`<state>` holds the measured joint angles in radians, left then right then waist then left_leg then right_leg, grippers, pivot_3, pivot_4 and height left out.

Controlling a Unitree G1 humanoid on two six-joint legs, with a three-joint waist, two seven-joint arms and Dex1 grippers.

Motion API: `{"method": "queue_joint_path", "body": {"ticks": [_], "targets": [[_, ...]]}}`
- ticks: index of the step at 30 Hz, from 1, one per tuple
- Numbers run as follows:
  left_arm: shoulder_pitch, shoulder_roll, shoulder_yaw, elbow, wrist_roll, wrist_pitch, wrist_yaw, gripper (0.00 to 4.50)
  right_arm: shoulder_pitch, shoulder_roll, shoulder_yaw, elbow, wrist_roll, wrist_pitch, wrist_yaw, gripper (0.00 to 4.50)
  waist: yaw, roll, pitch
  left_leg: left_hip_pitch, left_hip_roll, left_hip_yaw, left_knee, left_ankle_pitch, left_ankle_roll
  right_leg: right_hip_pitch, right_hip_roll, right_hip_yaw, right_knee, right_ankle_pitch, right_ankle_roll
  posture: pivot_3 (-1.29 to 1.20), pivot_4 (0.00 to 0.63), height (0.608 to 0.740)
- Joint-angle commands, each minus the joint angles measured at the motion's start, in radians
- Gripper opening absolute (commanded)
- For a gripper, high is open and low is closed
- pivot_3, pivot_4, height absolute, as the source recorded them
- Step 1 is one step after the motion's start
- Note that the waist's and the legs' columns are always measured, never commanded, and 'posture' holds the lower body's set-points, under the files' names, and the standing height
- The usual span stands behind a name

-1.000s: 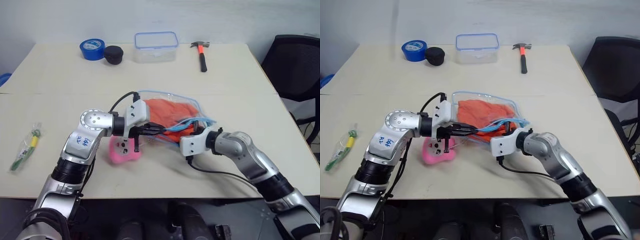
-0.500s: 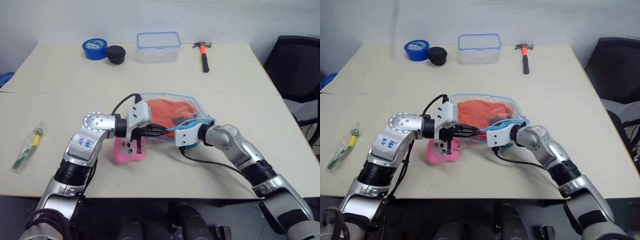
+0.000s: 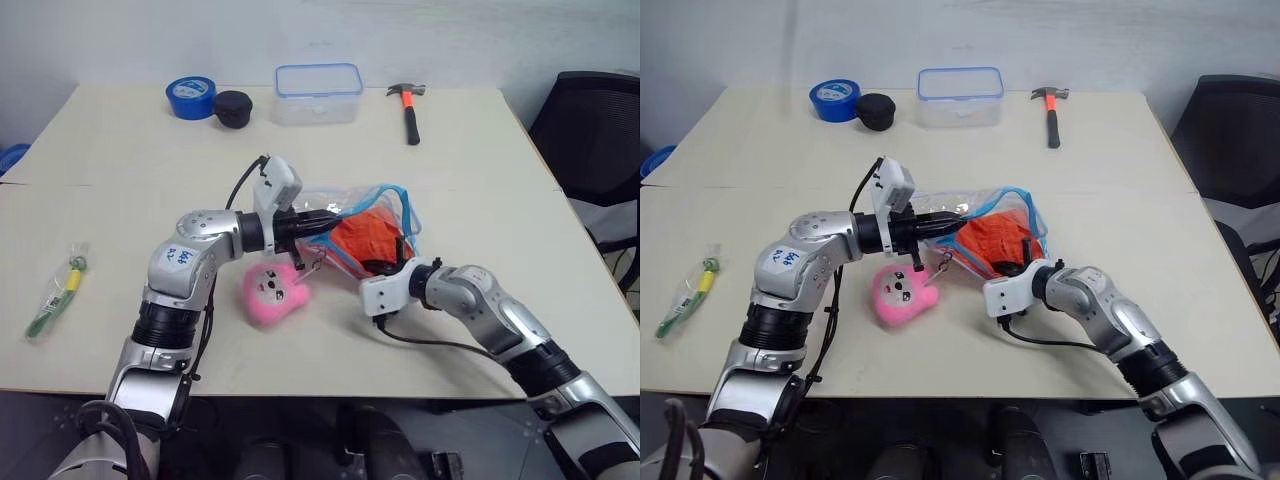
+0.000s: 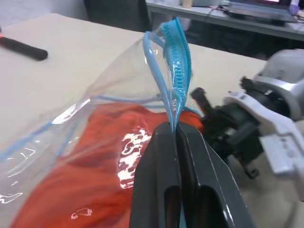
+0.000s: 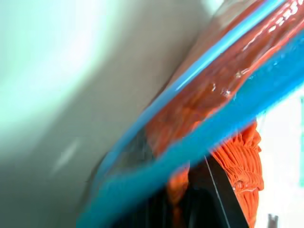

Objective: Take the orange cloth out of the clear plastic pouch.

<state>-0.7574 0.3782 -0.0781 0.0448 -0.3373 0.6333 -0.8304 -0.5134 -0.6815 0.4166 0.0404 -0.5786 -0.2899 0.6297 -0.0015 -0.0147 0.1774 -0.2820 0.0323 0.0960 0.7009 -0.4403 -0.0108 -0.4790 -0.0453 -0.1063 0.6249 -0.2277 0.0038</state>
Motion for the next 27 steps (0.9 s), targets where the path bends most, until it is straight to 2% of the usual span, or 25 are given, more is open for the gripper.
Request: {"method": "queue_joint_path", "body": {"ticks": [1, 5, 9, 11, 14, 17, 20, 24, 27], "targets": [[0.000, 0.027, -0.054, 0.027, 0.089, -0.115, 0.004, 0.00, 0.057, -0.079, -0.056, -0.119, 0.026, -0.079, 0.014, 0.03, 0.000, 0.000, 0.000, 0.000, 0.000, 0.000, 0.000, 0.000, 0.000, 0.000, 0.000, 0.000, 0.000, 0.000, 0.000, 0.00, 0.150, 0.740], [0.042, 0.075, -0.152, 0.078, 0.215, -0.317, -0.023, 0.00, 0.160, -0.178, -0.174, -0.273, 0.159, -0.134, 0.039, 0.03, 0.001, 0.000, 0.000, 0.000, -0.001, 0.000, 0.000, 0.000, 0.000, 0.000, 0.000, 0.000, -0.001, 0.000, 0.000, 0.00, 0.150, 0.740], [0.058, 0.083, -0.177, 0.144, 0.285, -0.427, 0.000, 0.00, 0.309, -0.296, -0.282, -0.404, 0.314, -0.178, 0.112, 0.03, 0.003, 0.000, 0.000, 0.000, -0.001, 0.001, 0.000, 0.000, -0.001, 0.001, 0.000, 0.000, -0.003, 0.000, 0.000, 0.00, 0.150, 0.740], [0.061, 0.083, -0.174, 0.169, 0.305, -0.452, 0.008, 0.00, 0.451, -0.384, -0.369, -0.443, 0.356, -0.223, 0.153, 0.03, 0.005, 0.000, 0.000, 0.000, -0.001, 0.001, -0.001, 0.000, -0.001, 0.002, 0.001, 0.000, -0.004, 0.000, 0.000, 0.00, 0.150, 0.740], [0.062, 0.094, -0.154, 0.197, 0.314, -0.469, 0.008, 0.00, 0.670, -0.446, -0.532, -0.441, 0.364, -0.284, 0.172, 0.03, 0.017, -0.001, 0.000, 0.000, -0.002, 0.001, -0.002, 0.000, -0.001, 0.003, 0.002, 0.000, -0.004, 0.000, 0.000, 0.00, 0.150, 0.740], [0.083, 0.134, -0.145, 0.171, 0.300, -0.484, -0.046, 0.00, 0.818, -0.433, -0.696, -0.359, 0.310, -0.328, 0.143, 0.03, 0.018, -0.001, 0.001, 0.001, -0.002, 0.003, -0.002, 0.000, 0.000, 0.003, 0.001, 0.001, -0.006, 0.001, 0.001, 0.00, 0.150, 0.740], [0.158, 0.200, -0.149, 0.058, 0.245, -0.476, -0.161, 0.00, 0.842, -0.371, -0.799, -0.229, 0.285, -0.248, 0.055, 0.03, 0.005, -0.001, 0.001, 0.003, -0.001, 0.005, -0.003, 0.000, -0.001, 0.003, 0.003, 0.003, -0.006, 0.001, 0.001, 0.00, 0.150, 0.740], [0.265, 0.280, -0.156, -0.072, 0.232, -0.471, -0.229, 0.00, 0.754, -0.266, -0.812, -0.132, 0.318, -0.058, -0.022, 0.03, -0.003, 0.001, 0.000, 0.004, 0.003, 0.007, -0.004, 0.000, -0.002, 0.002, 0.003, 0.005, -0.004, -0.001, -0.001, 0.00, 0.150, 0.740], [0.308, 0.297, -0.144, -0.128, 0.213, -0.454, -0.244, 0.00, 0.660, -0.199, -0.764, -0.106, 0.328, 0.036, -0.056, 0.03, -0.004, 0.003, -0.001, 0.005, 0.002, 0.008, -0.004, 0.000, -0.002, 0.002, 0.003, 0.006, -0.003, -0.001, -0.001, 0.00, 0.150, 0.740]]}}
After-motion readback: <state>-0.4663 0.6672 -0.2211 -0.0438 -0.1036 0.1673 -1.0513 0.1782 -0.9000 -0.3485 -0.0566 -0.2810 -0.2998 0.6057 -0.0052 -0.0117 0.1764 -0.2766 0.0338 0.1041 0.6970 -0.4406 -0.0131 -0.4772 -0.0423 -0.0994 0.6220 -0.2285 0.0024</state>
